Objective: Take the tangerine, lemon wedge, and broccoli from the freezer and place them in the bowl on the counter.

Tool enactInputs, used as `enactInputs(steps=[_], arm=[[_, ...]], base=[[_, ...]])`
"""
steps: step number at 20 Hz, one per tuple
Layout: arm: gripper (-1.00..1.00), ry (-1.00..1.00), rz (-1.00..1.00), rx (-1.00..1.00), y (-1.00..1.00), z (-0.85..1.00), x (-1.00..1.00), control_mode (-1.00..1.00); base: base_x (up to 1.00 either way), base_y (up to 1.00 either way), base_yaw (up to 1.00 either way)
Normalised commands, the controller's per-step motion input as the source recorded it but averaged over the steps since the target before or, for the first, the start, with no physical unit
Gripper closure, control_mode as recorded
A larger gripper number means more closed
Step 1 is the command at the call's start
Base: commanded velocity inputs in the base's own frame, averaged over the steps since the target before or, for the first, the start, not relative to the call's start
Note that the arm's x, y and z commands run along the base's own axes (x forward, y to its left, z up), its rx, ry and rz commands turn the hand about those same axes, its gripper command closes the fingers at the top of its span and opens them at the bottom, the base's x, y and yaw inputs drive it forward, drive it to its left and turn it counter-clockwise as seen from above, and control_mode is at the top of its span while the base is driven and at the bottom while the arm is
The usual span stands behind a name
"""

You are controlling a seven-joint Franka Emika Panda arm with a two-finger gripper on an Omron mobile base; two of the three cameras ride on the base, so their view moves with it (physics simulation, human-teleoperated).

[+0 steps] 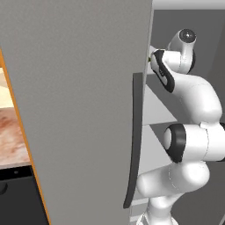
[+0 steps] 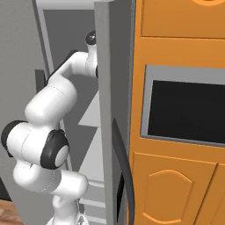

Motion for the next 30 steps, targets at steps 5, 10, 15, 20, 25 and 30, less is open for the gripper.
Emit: enactInputs(steps=[5,10,15,20,25,30], arm=[[1.00,-0.03,0.00,0.00,0.00,-0.18,-0.10,-1.00],[1.00,-0.15,0.00,0.00,0.11,0.00,-0.82,-1.00],[1.00,-0.01,0.00,0.00,0.45,0.04,-1.00,-1.00],[1.00,0.04,0.02,0.00,0.40,0.27,-1.00,-1.00],[1.00,0.09,0.08,0.00,0.02,0.12,-1.00,-1.00],[1.00,0.21,0.07,0.04,0.06,0.01,-1.00,-1.00]], base=[[0.00,0.00,0.00],[0.00,0.00,0.00],[0.00,0.00,0.00],[0.00,0.00,0.00],[0.00,0.00,0.00],[0.00,0.00,0.00]])
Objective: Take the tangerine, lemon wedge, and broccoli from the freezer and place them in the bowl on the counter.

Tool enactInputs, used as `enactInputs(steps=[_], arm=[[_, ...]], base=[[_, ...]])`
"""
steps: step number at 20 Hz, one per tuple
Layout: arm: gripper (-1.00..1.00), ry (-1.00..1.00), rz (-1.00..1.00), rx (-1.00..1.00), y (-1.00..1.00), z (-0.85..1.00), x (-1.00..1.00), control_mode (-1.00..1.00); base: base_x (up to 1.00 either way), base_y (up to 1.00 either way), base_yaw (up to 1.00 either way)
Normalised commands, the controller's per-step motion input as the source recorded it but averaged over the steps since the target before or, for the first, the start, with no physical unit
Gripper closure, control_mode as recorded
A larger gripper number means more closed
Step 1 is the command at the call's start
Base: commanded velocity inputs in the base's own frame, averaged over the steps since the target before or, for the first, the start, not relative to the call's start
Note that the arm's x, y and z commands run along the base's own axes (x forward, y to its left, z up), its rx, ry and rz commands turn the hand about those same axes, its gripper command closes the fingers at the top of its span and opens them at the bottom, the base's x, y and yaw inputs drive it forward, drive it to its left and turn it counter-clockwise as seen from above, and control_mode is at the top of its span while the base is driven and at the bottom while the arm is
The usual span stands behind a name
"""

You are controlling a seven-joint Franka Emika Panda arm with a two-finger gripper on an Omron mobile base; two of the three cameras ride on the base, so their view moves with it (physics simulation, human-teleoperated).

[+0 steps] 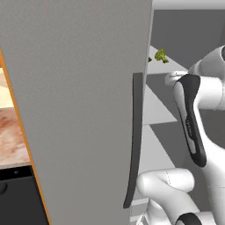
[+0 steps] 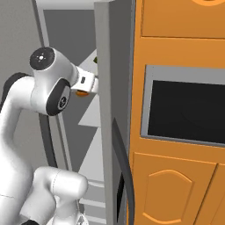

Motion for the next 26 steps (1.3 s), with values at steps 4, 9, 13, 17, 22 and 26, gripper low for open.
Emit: enactInputs(steps=[4,9,13,17,22,26], arm=[[1.00,0.24,0.02,0.00,0.45,-0.09,-1.00,-1.00],[1.00,0.16,0.01,0.00,0.44,-0.18,-1.00,-1.00],[1.00,0.01,0.04,0.00,0.09,-0.12,-0.43,-1.00],[1.00,0.00,0.02,0.00,0.01,-0.02,-0.03,-1.00],[1.00,0.00,0.01,0.00,0.00,-0.23,-0.30,-1.00],[1.00,0.00,0.03,0.00,0.05,-0.23,-0.38,1.00]], base=[[0.00,0.00,0.00],[0.00,0.00,0.00],[0.00,0.00,0.00],[0.00,0.00,0.00],[0.00,0.00,0.00],[-0.50,0.17,0.02]])
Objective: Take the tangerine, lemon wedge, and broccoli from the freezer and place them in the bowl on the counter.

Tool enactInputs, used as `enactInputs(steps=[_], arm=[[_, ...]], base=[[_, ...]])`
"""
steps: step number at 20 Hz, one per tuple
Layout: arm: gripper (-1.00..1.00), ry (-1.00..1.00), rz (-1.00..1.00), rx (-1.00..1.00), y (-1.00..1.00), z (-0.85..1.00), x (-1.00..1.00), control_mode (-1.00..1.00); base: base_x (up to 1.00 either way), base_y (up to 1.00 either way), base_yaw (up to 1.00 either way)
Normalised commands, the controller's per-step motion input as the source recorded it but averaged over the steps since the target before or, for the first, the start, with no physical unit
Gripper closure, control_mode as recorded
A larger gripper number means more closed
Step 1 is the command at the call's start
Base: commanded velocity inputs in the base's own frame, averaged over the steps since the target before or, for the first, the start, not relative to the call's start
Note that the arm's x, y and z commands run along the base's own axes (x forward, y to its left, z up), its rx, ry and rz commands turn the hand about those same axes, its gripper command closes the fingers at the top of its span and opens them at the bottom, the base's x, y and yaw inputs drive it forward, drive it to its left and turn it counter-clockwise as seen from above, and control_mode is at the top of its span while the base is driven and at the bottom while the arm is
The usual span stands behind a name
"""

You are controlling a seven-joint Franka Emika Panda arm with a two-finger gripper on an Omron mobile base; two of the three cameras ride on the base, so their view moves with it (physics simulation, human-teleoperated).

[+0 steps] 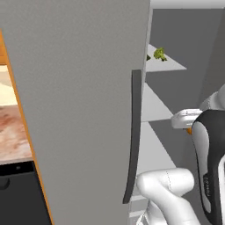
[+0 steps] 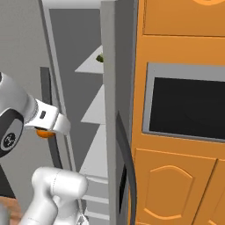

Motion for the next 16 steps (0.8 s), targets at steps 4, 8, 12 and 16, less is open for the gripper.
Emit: enactInputs(steps=[4,8,12,16], arm=[[1.00,0.00,0.00,0.00,0.00,0.00,0.00,1.00],[1.00,0.00,0.00,0.00,0.00,0.00,0.00,1.00],[1.00,0.00,0.00,0.00,0.00,0.00,0.00,1.00],[1.00,0.00,0.00,0.00,0.00,0.00,0.00,1.00]], base=[[-0.86,0.78,0.03],[-0.06,1.00,0.00],[0.18,1.00,0.00],[0.26,1.00,0.00]])
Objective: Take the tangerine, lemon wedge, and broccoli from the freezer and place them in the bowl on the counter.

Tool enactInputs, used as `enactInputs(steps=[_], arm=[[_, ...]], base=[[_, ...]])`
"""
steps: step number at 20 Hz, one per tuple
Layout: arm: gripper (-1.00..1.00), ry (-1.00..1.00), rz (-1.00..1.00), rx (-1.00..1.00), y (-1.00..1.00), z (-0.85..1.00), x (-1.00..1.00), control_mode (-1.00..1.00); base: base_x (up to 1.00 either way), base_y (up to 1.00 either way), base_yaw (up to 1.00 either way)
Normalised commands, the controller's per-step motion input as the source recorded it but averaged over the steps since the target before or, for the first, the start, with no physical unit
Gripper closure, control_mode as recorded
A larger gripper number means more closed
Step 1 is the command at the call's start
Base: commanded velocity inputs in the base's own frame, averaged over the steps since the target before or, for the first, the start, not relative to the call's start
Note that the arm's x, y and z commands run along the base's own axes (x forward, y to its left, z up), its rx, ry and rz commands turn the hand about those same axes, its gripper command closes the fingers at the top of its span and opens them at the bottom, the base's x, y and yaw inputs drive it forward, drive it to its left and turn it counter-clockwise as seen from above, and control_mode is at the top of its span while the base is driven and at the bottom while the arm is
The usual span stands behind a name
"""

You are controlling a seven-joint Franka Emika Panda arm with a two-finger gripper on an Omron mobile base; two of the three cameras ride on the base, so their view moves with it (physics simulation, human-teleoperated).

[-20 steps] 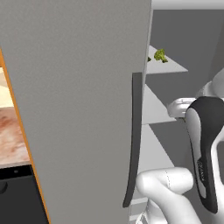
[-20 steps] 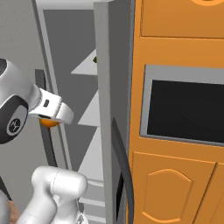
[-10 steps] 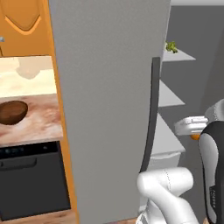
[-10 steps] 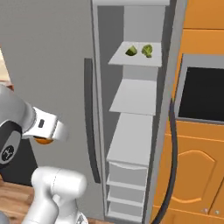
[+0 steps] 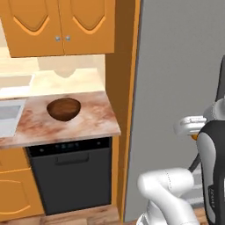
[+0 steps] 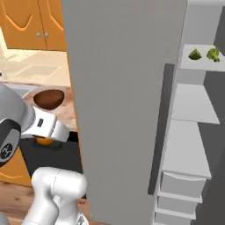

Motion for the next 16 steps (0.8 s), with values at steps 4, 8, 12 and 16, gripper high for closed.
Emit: enactInputs(steps=[4,8,12,16], arm=[[1.00,0.00,0.00,0.00,0.00,0.00,0.00,1.00],[1.00,0.00,0.00,0.00,0.00,0.00,0.00,1.00],[1.00,0.00,0.00,0.00,0.00,0.00,0.00,1.00],[1.00,0.00,0.00,0.00,0.00,0.00,0.00,1.00]], base=[[0.07,1.00,0.00],[0.21,1.00,0.01],[0.72,0.86,0.01],[0.96,0.27,0.00]])
